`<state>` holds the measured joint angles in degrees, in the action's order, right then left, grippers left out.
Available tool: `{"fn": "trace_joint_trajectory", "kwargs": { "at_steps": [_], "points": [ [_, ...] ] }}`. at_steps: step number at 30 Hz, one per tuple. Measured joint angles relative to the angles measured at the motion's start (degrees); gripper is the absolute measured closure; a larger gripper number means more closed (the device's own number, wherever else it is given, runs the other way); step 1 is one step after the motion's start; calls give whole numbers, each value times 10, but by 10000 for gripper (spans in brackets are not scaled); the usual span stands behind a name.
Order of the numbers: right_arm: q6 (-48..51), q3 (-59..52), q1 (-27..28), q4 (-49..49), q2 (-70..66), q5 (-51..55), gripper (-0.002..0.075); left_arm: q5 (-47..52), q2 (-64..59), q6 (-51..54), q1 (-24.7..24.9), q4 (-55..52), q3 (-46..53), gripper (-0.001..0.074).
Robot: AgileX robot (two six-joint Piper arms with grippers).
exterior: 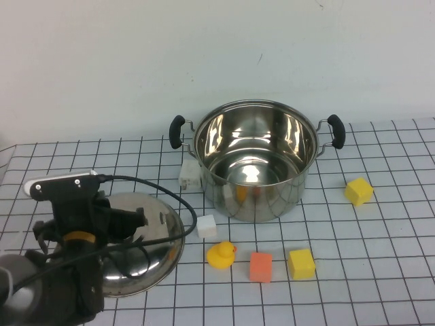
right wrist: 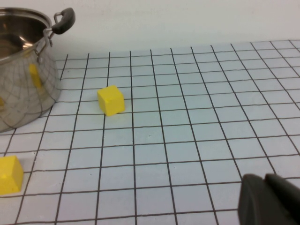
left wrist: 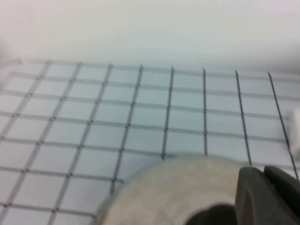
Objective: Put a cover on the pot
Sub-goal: Pick up the pot lid
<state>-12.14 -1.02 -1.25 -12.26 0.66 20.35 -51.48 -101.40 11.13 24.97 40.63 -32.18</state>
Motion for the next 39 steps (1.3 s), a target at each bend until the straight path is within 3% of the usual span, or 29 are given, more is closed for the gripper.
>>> {"fn": "trace_joint_trajectory", "kwargs": {
  "at_steps": [3, 10, 16, 18, 23, 26, 32, 39],
  "points": [
    [0, 0, 0, 0, 0, 0, 717, -1, 0, -14, 12, -9, 9, 735],
    [0, 0, 0, 0, 0, 0, 717, -122, 5, -58, 97, -35, 111, 735],
    [0, 0, 0, 0, 0, 0, 717, -136, -54, -105, 105, -46, 141, 720],
    [0, 0, 0, 0, 0, 0, 717, -138, -84, -125, 105, -46, 134, 663],
    [0, 0, 0, 0, 0, 0, 717, -139, -148, -147, 105, -35, 106, 386],
    [0, 0, 0, 0, 0, 0, 717, -139, -168, -149, 105, -29, 86, 268],
    [0, 0, 0, 0, 0, 0, 717, -140, -171, -141, 97, -24, 53, 220],
    [0, 0, 0, 0, 0, 0, 717, -141, -171, -156, 19, -57, 22, 214]
  ]
}}
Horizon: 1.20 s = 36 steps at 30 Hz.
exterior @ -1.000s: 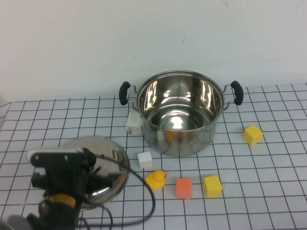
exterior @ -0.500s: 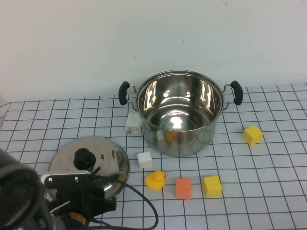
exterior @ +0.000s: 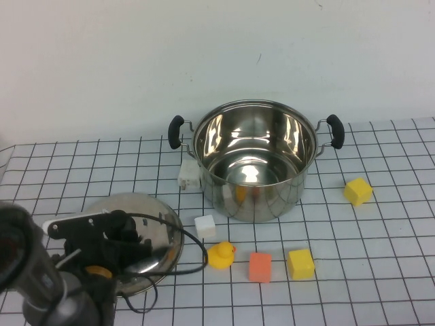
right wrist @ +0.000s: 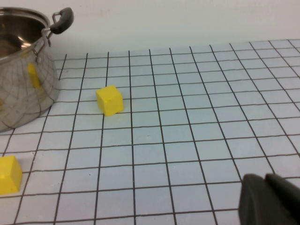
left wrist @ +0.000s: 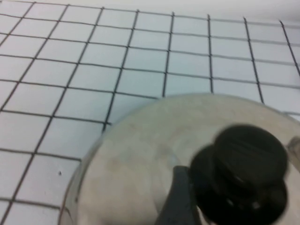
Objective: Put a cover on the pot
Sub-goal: Pick up the pot lid
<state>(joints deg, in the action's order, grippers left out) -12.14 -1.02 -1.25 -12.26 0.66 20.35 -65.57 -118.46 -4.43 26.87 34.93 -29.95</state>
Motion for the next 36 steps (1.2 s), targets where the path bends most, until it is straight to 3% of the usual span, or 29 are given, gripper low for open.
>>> {"fn": "trace_joint_trajectory", "kwargs": {
  "at_steps": [8, 24, 27, 32, 36],
  "points": [
    [0, 0, 0, 0, 0, 0, 717, 0, -4, -5, -50, -100, -28, 213],
    [0, 0, 0, 0, 0, 0, 717, -14, -91, -11, -55, -75, -82, 216],
    [0, 0, 0, 0, 0, 0, 717, -34, -103, -16, -55, -87, -83, 255],
    [0, 0, 0, 0, 0, 0, 717, -53, -112, -17, -55, -93, -86, 415],
    [0, 0, 0, 0, 0, 0, 717, -57, -114, -17, -55, -94, -86, 412]
  ]
}}
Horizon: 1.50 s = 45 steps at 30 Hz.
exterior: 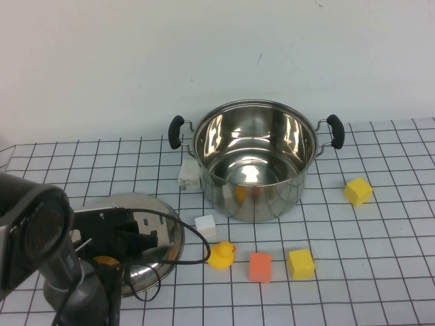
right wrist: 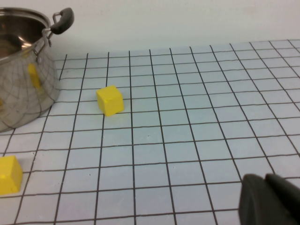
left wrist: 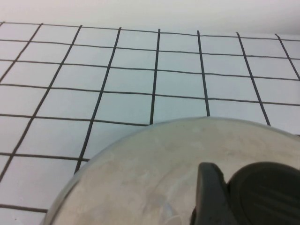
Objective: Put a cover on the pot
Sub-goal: Pick up the pot lid, then place the pot lid on the pot
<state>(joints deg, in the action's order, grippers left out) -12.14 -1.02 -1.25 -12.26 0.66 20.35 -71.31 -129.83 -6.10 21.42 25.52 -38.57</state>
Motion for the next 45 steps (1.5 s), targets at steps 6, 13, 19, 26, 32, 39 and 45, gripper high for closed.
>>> {"fn": "trace_joint_trajectory", "kwargs": {
  "at_steps": [6, 13, 19, 26, 32, 39, 45],
  "points": [
    [0, 0, 0, 0, 0, 0, 717, 5, 4, -1, 0, 2, 0, 412],
    [0, 0, 0, 0, 0, 0, 717, 65, 68, 44, 0, 30, 3, 413],
    [0, 0, 0, 0, 0, 0, 717, 66, 150, 105, 0, 57, 4, 413],
    [0, 0, 0, 0, 0, 0, 717, 68, 257, 158, 0, 66, 7, 413],
    [0, 0, 0, 0, 0, 0, 717, 108, 337, 199, 0, 50, -19, 413],
    [0, 0, 0, 0, 0, 0, 717, 317, 348, 181, 0, -18, -157, 413],
    [0, 0, 0, 0, 0, 0, 717, 436, 279, 146, 21, -51, -293, 413]
  ]
}}
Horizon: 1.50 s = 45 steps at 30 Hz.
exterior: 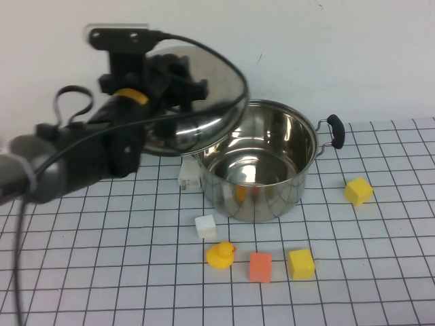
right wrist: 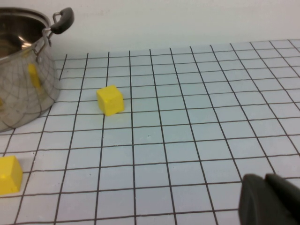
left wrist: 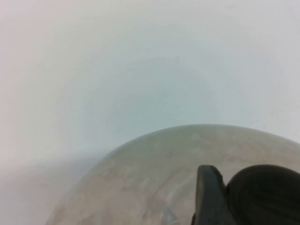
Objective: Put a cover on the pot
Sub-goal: Place the pot lid on the pot
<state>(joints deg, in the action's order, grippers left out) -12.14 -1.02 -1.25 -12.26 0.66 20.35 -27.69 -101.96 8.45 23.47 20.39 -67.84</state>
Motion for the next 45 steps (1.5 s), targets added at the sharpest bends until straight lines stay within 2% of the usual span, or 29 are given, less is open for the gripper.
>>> {"fn": "trace_joint_trajectory", "kwargs": {
  "at_steps": [10, 18, 32, 45],
  "points": [
    [0, 0, 0, 0, 0, 0, 717, 35, -138, -5, 60, -26, -141, 413],
    [0, 0, 0, 0, 0, 0, 717, 74, -220, -5, 67, -41, -225, 413],
    [0, 0, 0, 0, 0, 0, 717, 80, -256, -10, 74, -46, -236, 414],
    [0, 0, 0, 0, 0, 0, 717, 47, -270, -17, 77, -70, -238, 414]
  ]
}}
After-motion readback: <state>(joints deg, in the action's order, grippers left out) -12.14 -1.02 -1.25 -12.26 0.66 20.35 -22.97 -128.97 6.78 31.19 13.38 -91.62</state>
